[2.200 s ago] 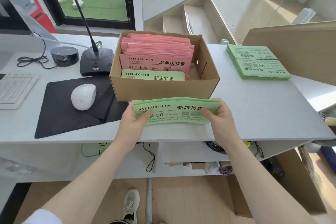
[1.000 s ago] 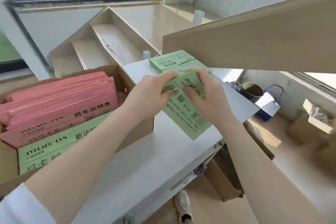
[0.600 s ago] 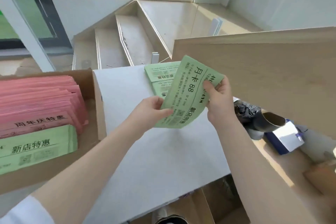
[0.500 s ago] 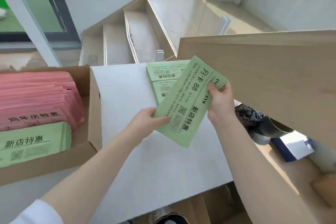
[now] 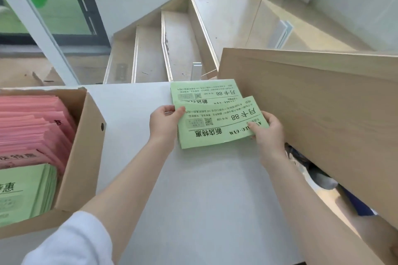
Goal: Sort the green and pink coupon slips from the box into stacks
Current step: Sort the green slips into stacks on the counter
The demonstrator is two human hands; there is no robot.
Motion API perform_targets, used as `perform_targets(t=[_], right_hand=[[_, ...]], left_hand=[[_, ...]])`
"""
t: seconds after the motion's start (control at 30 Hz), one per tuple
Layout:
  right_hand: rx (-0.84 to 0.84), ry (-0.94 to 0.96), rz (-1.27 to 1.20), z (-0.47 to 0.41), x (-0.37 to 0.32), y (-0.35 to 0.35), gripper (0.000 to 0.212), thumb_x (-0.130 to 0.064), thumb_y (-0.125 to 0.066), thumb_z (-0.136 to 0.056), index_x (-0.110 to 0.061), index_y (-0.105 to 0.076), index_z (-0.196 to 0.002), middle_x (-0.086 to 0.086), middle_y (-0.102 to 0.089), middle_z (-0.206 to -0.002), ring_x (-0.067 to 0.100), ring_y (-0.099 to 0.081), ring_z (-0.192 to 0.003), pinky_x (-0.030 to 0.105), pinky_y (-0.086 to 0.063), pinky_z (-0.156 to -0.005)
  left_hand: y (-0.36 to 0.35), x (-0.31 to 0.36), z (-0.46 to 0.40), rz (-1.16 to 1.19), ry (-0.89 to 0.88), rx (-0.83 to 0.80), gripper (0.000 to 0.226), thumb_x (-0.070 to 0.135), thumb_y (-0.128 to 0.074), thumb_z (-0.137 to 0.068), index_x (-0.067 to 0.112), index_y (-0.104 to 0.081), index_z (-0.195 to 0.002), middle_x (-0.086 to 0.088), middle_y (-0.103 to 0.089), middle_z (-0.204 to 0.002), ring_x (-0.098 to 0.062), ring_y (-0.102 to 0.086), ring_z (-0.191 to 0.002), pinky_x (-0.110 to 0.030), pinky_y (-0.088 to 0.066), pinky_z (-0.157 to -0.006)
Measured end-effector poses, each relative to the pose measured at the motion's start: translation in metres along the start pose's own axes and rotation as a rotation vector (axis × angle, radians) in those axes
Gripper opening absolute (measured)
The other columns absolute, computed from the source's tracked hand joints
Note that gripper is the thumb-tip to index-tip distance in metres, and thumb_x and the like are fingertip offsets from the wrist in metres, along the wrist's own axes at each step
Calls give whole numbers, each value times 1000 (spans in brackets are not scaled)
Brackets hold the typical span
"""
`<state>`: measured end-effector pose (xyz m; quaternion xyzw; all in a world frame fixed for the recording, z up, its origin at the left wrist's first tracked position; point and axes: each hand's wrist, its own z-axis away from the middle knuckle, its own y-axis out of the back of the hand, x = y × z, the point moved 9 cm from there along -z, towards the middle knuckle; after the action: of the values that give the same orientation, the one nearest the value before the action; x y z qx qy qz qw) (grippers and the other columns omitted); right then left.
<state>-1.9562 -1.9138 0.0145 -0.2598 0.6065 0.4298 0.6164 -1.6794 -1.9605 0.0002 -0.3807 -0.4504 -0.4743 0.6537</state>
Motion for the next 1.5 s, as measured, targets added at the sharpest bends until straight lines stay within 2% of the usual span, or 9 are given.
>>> perform_targets(t=[0.2,0.33,0.53,0.73,0.8,0.9,1.17,1.3,1.5], right_hand=[[-17,99,334,-15,10,-3,31,-8,-59,-85,-11,-59,-116,2,-65,-115,15,-59,-99,26,-43,-82],[-59,158,419,-13,12,-10,41,-11,-54,-89,-12,-49,-130,1,-53,-130,16,-45,-120,19,-31,-89],[-117,40,296,-21,18,-16,37,-11,-46,-92,-16,-50,-129,-5,-59,-120,10,-53,-100,22,-38,-81],[-204,62,304,-15,9,-17,41,-19,-51,-95,-12,-42,-135,-14,-44,-102,4,-41,-99,20,-31,-86],[-229,67,322,-13,9,-17,44,-20,-51,-95,-16,-40,-137,-19,-43,-100,2,-40,-99,19,-30,-85],[-259,71,333,-12,11,-19,48,-21,-54,-93,-21,-38,-138,-20,-46,-101,3,-43,-101,21,-31,-86],[-280,103,429,-10,10,-24,52,-19,-57,-91,-18,-37,-139,-12,-48,-113,9,-45,-111,21,-30,-89],[-95,342,580,5,-15,-19,52,-18,-56,-91,-6,-37,-138,5,-44,-140,21,-33,-132,29,-27,-106],[-430,439,232,82,-63,-97,20,-9,-56,-90,-25,-57,-100,-7,-67,-84,14,-62,-85,21,-45,-72]], left_hand=[[7,-5,-9,-333,-138,86,29,16,-53,-92,11,-54,-120,-6,-61,-119,-15,-58,-102,-26,-43,-90],[-6,-24,7,-120,-62,-115,37,14,-36,-100,21,-38,-136,12,-42,-139,2,-43,-123,-13,-30,-98],[-23,-42,18,-44,-40,-288,49,15,-34,-100,24,-20,-147,18,-35,-142,0,-36,-128,-24,-24,-110],[-33,-29,17,-255,-123,-393,69,15,-65,-85,37,-22,-134,21,-49,-126,12,-51,-108,-2,-39,-82],[-32,-35,23,-502,-164,-438,99,15,-74,-76,30,-4,-144,13,-23,-148,4,-26,-133,-7,-23,-102],[-27,-40,24,-746,-247,-380,102,21,-69,-82,14,9,-147,4,11,-156,4,9,-136,-3,3,-98],[-25,-38,24,-752,-260,-312,90,21,-63,-87,8,2,-147,-2,-1,-157,-9,0,-143,-14,1,-108],[-14,-22,33,-770,-277,-267,84,28,-64,-86,10,-10,-148,-3,-7,-156,-10,-4,-143,-18,-4,-110],[21,42,83,-630,-356,-233,31,23,-58,-89,20,-53,-120,8,-64,-105,0,-61,-90,-3,-41,-66]])
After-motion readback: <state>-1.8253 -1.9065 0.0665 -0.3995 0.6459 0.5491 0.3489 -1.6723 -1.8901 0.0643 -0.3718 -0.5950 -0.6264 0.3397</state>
